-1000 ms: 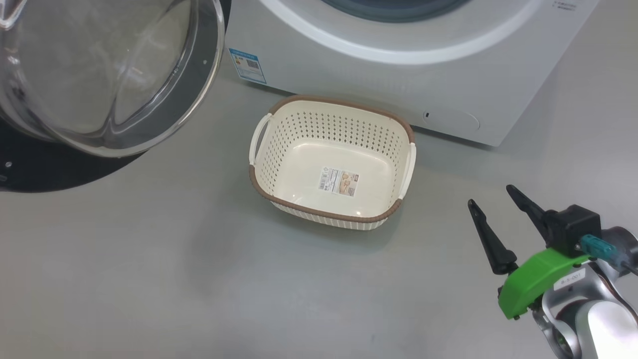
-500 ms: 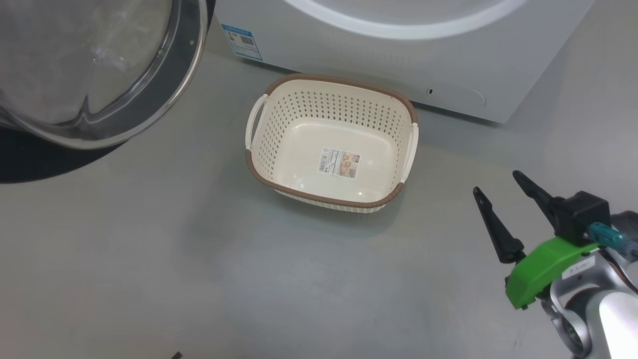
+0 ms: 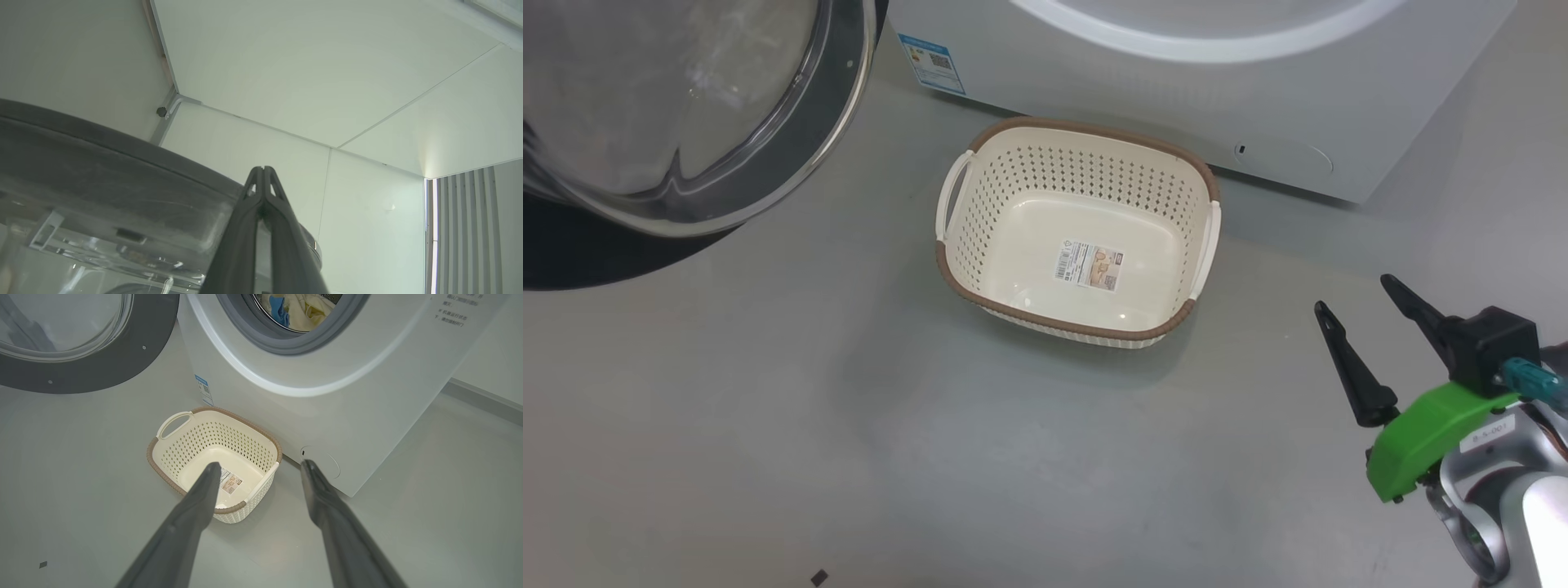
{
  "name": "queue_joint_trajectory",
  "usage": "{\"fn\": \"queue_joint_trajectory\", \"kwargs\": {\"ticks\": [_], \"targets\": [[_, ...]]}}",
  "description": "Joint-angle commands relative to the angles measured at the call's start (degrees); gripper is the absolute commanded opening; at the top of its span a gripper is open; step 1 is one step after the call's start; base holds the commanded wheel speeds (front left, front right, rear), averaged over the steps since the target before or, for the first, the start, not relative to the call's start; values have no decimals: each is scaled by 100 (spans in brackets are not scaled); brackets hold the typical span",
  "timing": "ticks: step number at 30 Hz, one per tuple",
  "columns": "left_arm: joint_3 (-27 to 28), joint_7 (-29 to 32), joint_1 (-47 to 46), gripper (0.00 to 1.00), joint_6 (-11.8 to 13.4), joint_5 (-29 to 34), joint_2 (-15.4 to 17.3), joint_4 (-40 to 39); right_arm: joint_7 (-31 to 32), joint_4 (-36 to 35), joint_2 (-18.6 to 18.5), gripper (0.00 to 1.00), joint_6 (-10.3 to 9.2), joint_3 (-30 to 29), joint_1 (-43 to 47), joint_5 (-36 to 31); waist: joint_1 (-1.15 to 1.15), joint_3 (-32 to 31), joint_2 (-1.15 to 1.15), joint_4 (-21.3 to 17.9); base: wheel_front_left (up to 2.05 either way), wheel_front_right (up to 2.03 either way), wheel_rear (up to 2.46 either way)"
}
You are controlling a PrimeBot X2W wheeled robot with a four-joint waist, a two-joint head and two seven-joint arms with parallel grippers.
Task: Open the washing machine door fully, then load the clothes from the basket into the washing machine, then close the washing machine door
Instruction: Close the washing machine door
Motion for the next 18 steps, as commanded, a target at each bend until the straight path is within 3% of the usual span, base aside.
{"fn": "queue_joint_trajectory", "kwargs": {"ticks": [1, 18], "targets": [[134, -2, -37, 0, -42, -5, 455, -140, 29, -246, -86, 100, -2, 133, -83, 11, 0, -6, 0, 3, 0, 0, 0], [-216, -477, -109, 0, 32, 715, 824, 517, 180, -437, -171, 100, -2, 208, -115, 77, 0, 202, 0, -343, 0, 0, 0]]}}
